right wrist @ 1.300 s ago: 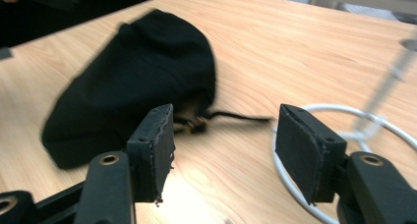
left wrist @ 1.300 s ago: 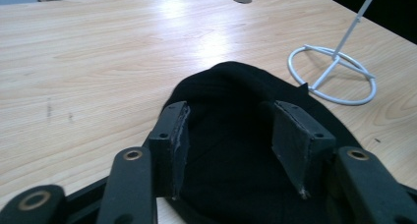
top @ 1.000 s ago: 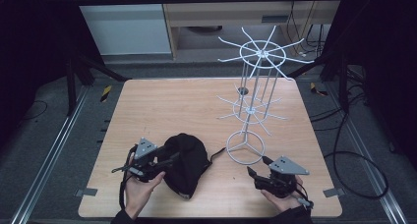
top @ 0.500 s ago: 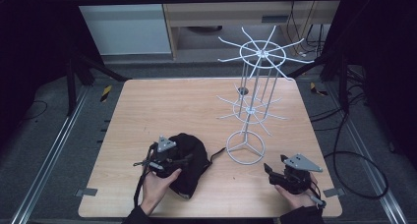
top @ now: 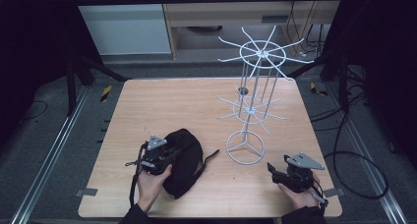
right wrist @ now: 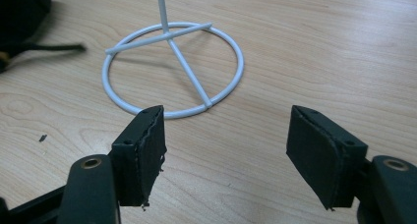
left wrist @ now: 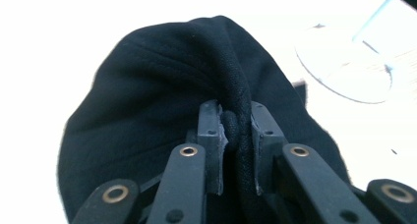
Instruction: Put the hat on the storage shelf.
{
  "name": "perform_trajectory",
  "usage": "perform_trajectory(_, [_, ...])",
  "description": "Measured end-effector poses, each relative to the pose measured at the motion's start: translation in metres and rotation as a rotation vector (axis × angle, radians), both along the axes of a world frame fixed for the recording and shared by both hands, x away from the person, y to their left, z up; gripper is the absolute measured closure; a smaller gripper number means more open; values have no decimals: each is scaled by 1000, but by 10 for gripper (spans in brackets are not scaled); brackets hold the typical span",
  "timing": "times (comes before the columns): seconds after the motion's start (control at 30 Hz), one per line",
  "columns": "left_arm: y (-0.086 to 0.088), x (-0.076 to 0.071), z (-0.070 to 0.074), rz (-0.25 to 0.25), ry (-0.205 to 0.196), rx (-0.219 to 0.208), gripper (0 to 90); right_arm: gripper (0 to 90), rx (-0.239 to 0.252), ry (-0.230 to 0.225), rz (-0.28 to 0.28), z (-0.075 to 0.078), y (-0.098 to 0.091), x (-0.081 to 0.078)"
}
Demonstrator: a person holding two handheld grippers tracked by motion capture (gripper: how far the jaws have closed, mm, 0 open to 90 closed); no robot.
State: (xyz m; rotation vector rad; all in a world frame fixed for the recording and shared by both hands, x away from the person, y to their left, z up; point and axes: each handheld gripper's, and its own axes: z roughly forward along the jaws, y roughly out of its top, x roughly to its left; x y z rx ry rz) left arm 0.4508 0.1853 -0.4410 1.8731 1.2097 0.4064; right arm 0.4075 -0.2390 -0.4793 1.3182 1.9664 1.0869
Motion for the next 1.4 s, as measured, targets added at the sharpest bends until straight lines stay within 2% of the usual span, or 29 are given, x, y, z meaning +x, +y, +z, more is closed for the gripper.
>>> perform_trajectory(0.17, [13,-11,18,-42,-85,-26,791,311,-8,-5,1,-1,-2,0])
perform_trajectory(0.2, [17,-15,25,-56,-117,-37,792,311,-7,-4,0,-1,-2,0])
perform_trajectory(0.3, [23,-20,35,-88,-163,-61,792,307,-11,-10,-2,-2,-2,1])
perform_trajectory(0.33, [23,-20,35,-88,-163,-61,793,304,-14,-15,-1,-2,-3,1])
perform_trajectory(0.4, [28,-25,46,-109,-207,-91,792,301,-12,-17,-3,-2,-4,1])
perform_trajectory(0.43, [28,-25,46,-109,-207,-91,793,301,-12,-17,-3,-2,-4,1])
perform_trajectory(0.77, [45,-42,87,-156,-360,-214,793,278,-12,-32,-16,-3,-6,2])
perform_trajectory(1.07, [53,-55,129,-200,-531,-330,794,276,-24,-42,-23,-3,-6,2])
perform_trajectory(1.23, [51,-56,144,-215,-580,-382,794,276,-32,-43,-22,-4,-6,2])
perform_trajectory(1.4, [47,-53,158,-224,-615,-405,794,275,-39,-49,-20,-4,-6,2])
